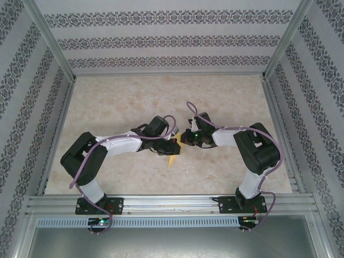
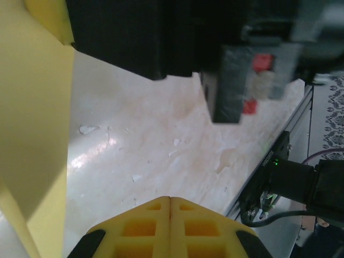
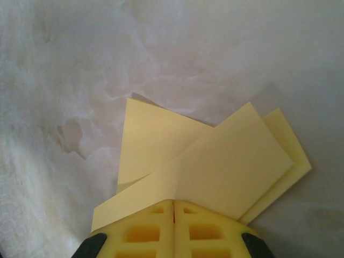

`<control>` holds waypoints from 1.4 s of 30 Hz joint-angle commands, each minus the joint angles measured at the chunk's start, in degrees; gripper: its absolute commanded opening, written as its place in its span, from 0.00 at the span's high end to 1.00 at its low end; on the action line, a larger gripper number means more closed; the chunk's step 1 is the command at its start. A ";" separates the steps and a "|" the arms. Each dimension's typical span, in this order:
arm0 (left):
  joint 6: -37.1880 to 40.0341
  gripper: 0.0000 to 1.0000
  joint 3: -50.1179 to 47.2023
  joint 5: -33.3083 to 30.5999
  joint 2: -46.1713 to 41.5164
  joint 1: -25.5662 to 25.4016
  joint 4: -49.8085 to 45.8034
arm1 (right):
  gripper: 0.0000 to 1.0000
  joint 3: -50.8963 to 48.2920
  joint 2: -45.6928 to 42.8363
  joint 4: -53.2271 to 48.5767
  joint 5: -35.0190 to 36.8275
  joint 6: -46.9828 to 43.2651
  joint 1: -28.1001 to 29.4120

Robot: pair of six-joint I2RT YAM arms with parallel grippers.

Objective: Fold a paper plane with a square sheet of paper (fold left side to right side)
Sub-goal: Fold the wing for the fifth time at the center of the table.

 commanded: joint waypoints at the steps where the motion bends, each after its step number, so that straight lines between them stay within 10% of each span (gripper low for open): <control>1: 1.80 0.96 2.25 -0.29 3.12 -0.46 -1.68 | 1.00 -1.44 2.81 -2.94 2.57 -0.46 -0.03; 42: 4.10 0.96 -2.06 -0.47 7.22 1.65 -0.29 | 1.00 -0.15 3.12 -8.75 5.47 -3.76 -0.51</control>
